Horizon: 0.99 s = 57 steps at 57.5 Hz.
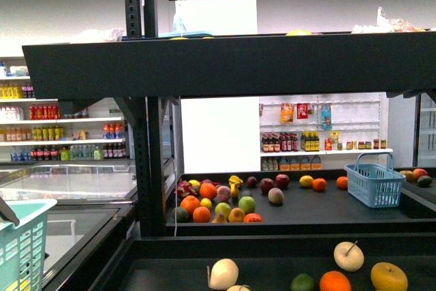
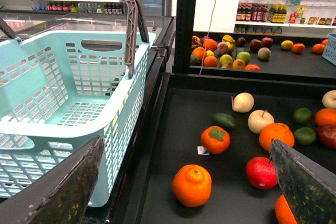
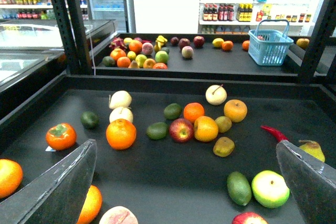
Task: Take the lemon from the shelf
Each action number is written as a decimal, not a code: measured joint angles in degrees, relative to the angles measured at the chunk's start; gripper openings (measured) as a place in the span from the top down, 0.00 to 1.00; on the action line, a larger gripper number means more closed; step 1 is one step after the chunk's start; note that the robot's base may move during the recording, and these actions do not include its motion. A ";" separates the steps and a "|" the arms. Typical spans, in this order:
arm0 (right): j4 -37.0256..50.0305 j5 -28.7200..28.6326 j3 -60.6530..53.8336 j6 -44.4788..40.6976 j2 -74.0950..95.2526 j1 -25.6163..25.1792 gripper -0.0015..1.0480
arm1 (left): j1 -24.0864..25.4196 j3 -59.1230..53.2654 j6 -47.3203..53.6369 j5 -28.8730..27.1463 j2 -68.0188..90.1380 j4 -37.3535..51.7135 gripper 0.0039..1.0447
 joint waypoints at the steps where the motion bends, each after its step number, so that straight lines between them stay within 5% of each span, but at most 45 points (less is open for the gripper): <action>1: 0.00 0.00 0.00 0.00 0.00 0.00 0.02 | 0.00 0.00 0.00 0.00 0.00 0.00 0.07; 57: 0.00 0.00 0.00 0.00 0.00 0.00 0.02 | 0.00 0.00 0.00 0.00 0.00 0.00 0.07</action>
